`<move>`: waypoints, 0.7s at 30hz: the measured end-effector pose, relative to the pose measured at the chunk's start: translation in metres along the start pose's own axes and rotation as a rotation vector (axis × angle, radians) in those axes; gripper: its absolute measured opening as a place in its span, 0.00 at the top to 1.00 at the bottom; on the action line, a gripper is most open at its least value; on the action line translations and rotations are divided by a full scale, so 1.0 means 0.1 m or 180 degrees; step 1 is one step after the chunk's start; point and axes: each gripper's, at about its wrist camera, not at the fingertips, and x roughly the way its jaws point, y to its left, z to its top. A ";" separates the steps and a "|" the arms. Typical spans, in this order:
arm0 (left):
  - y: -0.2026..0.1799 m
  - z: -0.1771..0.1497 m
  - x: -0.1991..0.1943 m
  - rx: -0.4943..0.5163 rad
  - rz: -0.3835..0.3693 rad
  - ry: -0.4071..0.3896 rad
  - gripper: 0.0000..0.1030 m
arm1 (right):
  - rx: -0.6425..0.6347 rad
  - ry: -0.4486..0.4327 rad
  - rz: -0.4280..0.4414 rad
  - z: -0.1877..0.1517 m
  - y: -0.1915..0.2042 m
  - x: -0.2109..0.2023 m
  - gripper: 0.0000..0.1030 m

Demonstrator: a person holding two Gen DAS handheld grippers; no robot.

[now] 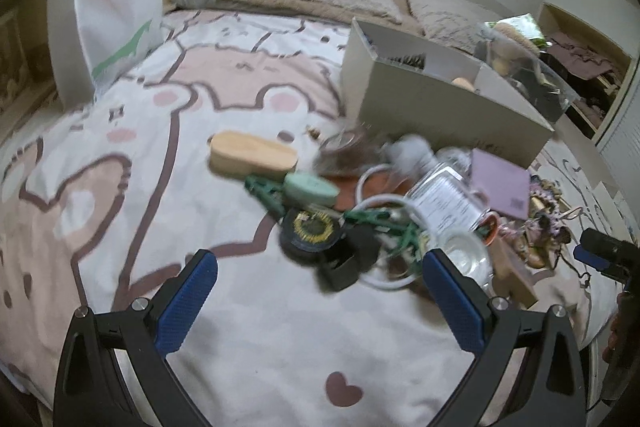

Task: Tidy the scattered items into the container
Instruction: 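Reach the left tool toward a black square holder while the right tool reaches the brown wooden pad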

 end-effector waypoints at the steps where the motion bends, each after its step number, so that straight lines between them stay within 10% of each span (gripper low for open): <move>1: 0.02 -0.03 0.04 -0.0012 0.0012 0.0025 0.00 | 0.0039 0.0031 0.0025 0.00 0.02 0.04 0.00; 21: -0.01 -0.18 0.50 -0.0032 0.0159 0.0179 0.00 | 0.0231 0.0412 -0.0239 -0.06 0.27 0.62 0.00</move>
